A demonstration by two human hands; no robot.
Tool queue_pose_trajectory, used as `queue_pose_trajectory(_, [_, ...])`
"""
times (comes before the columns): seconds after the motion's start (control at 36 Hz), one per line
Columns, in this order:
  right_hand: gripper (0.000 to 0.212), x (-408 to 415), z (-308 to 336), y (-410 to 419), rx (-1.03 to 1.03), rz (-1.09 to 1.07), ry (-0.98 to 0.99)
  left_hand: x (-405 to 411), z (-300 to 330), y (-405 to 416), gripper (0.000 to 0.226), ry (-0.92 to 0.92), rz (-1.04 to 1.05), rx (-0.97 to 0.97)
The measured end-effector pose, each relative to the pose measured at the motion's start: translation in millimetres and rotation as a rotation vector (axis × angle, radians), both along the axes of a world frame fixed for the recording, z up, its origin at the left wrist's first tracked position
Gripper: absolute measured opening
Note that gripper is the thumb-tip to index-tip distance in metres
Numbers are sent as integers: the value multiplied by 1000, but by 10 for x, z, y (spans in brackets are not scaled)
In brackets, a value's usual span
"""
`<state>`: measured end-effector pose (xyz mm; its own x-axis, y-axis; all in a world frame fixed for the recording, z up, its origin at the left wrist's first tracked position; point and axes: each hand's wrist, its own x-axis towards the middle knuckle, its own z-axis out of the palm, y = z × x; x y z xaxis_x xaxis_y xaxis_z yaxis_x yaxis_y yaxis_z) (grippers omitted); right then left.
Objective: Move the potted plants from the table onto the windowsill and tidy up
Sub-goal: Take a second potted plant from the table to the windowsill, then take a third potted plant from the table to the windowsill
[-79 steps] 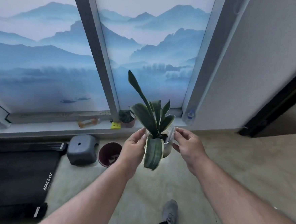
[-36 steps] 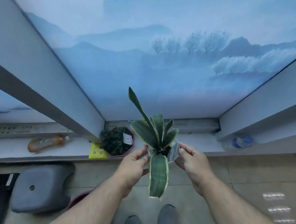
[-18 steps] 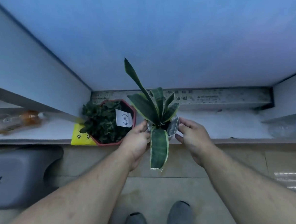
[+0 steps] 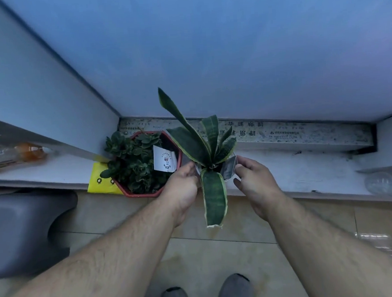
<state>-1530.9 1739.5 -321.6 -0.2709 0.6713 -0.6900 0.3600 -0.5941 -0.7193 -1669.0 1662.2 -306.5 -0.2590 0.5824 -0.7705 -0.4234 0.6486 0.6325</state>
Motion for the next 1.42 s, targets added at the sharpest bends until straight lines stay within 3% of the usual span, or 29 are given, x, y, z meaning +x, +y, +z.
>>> queue_pose_trajectory(0.33, [48,21,-1,-88,-9,34,-76,23,-79,-85,47,78,-51,-42])
queue_pose_trajectory(0.56, [9,188,77,-117,-47,17,-146,22,167,-183,54,141,-91,-67])
queue_pose_trajectory(0.61, [10,242,323,-151,-46,18,-178,21,424,-227,54,207,-83,-103])
queue_pose_trajectory(0.67, [30,282,560,-190,-48,35,-188,26,638,-299,53,261,-95,-115])
queue_pose_trajectory(0.72, [47,338,940,-205,-34,50,-205,41,960,-366,53,299,-125,-103])
queue_pose_trajectory(0.86, [49,517,2249,-230,36,90,-206,122,2144,-412,53,327,-168,-63])
queue_pose_trajectory(1.17, [57,1123,5472,-663,182,-105,-43,791,5411,-552,56,398,-363,177])
queue_pose_trajectory(1.31, [69,1550,6351,-1041,295,-277,49,1086,6254,-670,58,385,-454,349])
queue_pose_trajectory(1.42, [65,1909,6789,-1438,390,-446,39,1353,6678,-675,56,342,-561,478])
